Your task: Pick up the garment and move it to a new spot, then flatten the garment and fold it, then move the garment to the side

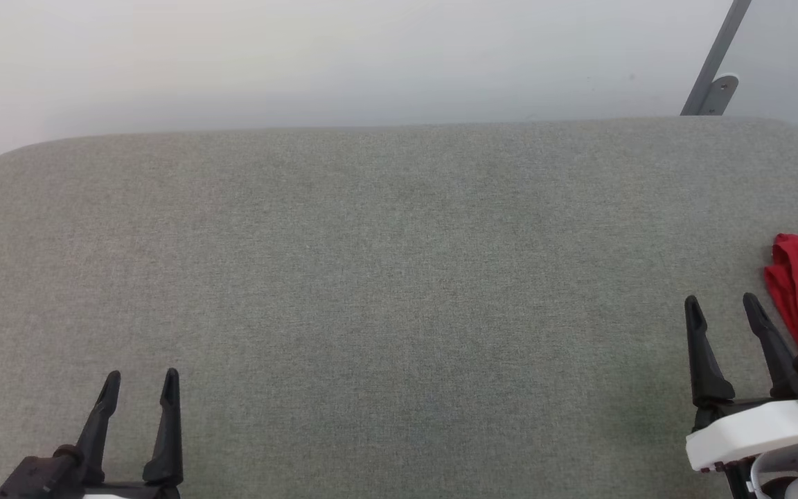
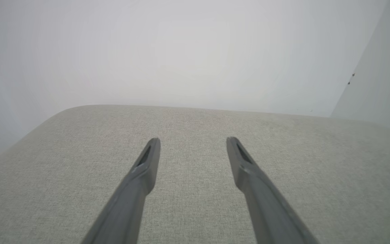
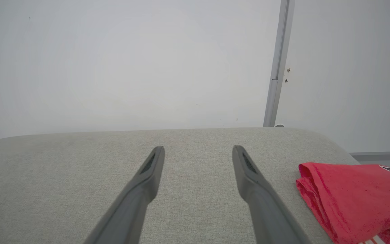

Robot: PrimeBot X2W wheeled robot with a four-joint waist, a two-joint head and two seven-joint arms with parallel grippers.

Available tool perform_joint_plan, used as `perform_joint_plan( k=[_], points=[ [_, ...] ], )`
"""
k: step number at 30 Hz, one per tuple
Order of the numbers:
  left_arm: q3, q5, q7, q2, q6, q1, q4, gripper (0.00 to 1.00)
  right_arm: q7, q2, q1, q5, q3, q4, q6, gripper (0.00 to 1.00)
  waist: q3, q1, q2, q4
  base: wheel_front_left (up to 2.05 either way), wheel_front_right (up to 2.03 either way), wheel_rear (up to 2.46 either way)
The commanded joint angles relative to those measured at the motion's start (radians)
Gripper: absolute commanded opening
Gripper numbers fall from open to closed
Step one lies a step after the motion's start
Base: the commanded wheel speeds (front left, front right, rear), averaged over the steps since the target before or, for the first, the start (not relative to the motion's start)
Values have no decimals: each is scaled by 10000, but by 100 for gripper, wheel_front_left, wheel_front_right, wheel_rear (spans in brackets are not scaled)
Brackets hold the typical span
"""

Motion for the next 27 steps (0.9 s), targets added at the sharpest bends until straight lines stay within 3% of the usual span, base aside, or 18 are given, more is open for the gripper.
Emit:
perform_joint_plan(
  k=[1, 13, 14, 18, 27],
  points=[
    [10, -31, -51, 1, 13, -39, -42, 100, 67, 57, 132, -27, 18, -108, -20, 100, 6, 0, -1, 1, 0, 0, 0],
    [-44, -115, -51, -62, 13, -214, -95, 100, 208, 103, 142, 10, 59, -333, -20, 100, 73, 0, -1, 35, 0, 0, 0],
    [-52, -101, 2, -47, 0, -98, -64, 0, 206, 75, 113, -31, 41, -270, 0, 0, 73, 0, -1, 35, 0, 0, 0],
    [-112, -213, 48, -177, -7, 7, 221, 0, 231, 129, 216, 76, 30, 57, 4, 0, 71, 0, -1, 33, 0, 0, 0],
    [-106, -1917, 421, -239, 10, -306, 431, 0, 522, 206, 44, 1785, -12, 288, 2, 0, 28, 0, -1, 6, 0, 0, 0]
  ],
)
